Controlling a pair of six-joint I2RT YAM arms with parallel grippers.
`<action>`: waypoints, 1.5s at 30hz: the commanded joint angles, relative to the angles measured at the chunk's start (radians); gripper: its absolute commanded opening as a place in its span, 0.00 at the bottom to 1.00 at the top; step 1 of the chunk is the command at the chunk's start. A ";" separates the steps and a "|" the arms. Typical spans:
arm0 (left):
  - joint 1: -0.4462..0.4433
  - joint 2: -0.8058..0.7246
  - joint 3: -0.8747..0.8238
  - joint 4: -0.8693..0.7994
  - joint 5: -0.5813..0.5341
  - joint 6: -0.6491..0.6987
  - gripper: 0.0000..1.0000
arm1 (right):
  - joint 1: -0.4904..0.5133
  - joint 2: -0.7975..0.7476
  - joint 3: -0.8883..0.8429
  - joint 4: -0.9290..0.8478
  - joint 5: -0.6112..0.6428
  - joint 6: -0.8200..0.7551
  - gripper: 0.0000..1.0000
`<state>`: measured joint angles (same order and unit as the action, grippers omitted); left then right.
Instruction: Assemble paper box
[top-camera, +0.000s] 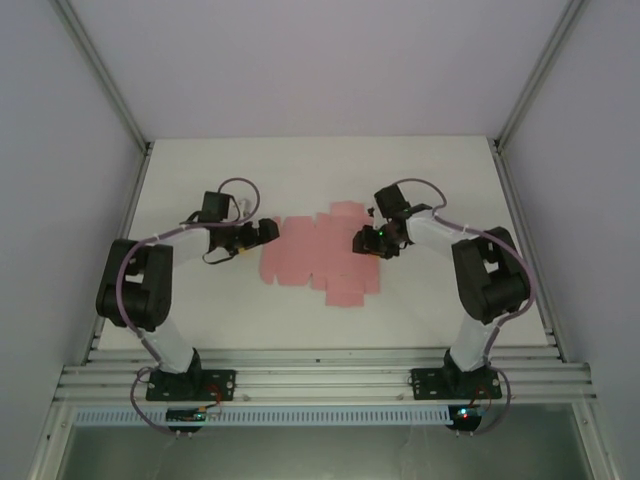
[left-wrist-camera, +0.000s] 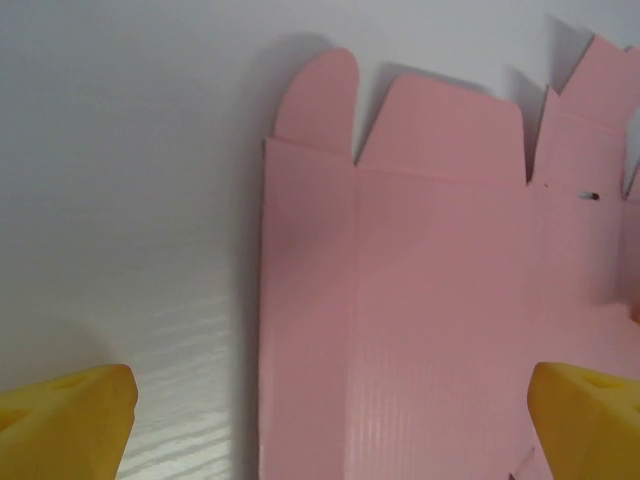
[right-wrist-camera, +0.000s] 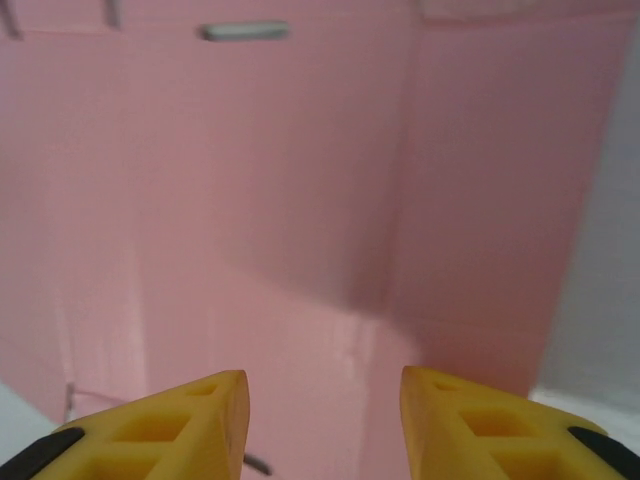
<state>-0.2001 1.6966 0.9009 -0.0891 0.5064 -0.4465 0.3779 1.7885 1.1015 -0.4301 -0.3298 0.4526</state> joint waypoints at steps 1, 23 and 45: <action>-0.014 0.011 0.033 -0.034 0.099 0.014 1.00 | -0.023 0.042 -0.044 0.004 -0.020 0.017 0.44; -0.065 0.017 0.011 0.075 0.238 -0.004 0.29 | -0.074 0.037 -0.248 0.251 -0.105 0.071 0.35; -0.103 -0.340 -0.082 0.428 0.465 0.039 0.00 | -0.310 -0.480 -0.368 0.531 -0.470 0.023 0.84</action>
<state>-0.2825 1.4258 0.8345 0.2184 0.8814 -0.4297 0.1017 1.3338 0.7765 0.0341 -0.6750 0.4812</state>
